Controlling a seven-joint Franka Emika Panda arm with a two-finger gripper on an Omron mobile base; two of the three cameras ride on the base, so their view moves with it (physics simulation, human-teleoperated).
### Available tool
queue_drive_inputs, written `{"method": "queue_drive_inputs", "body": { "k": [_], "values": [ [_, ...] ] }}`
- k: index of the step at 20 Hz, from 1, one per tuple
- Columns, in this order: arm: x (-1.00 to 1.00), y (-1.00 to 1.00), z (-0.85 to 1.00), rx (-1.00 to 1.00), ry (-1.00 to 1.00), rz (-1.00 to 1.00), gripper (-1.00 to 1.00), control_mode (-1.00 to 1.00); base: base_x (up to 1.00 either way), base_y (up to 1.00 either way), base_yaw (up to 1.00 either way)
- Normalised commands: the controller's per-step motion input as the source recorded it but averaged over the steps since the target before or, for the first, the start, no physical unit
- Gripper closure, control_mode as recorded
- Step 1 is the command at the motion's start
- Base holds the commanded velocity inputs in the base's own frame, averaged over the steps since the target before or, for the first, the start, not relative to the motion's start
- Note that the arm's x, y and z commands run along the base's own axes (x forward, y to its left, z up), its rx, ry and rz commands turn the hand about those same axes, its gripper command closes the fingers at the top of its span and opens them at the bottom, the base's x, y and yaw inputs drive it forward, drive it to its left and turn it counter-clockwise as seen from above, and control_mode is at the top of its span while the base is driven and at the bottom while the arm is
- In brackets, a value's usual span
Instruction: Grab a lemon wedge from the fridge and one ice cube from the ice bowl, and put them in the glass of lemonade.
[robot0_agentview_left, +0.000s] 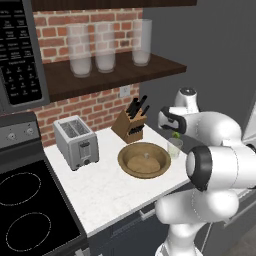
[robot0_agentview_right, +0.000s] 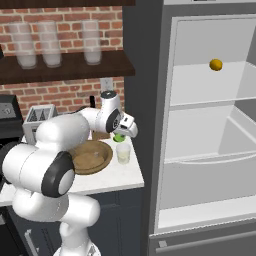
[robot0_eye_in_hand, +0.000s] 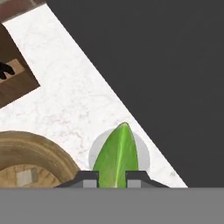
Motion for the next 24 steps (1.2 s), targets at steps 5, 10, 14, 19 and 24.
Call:
{"method": "queue_drive_inputs", "body": {
  "k": [5,10,14,19,24],
  "values": [
    [0.0,-0.03,-0.3,0.0,0.0,0.0,1.0,-1.0,0.0,0.0,0.0],
    [0.01,-0.06,-0.22,0.0,0.0,0.0,1.0,-1.0,0.0,0.0,0.0],
    [0.04,-0.03,-0.19,0.0,0.0,0.0,1.0,-1.0,0.0,0.0,0.0],
    [0.04,0.0,-0.01,0.0,0.0,0.0,1.0,-1.0,0.0,0.0,0.0],
    [0.05,0.0,0.0,0.0,0.0,0.0,1.0,-1.0,0.0,0.0,0.0]
  ]
}}
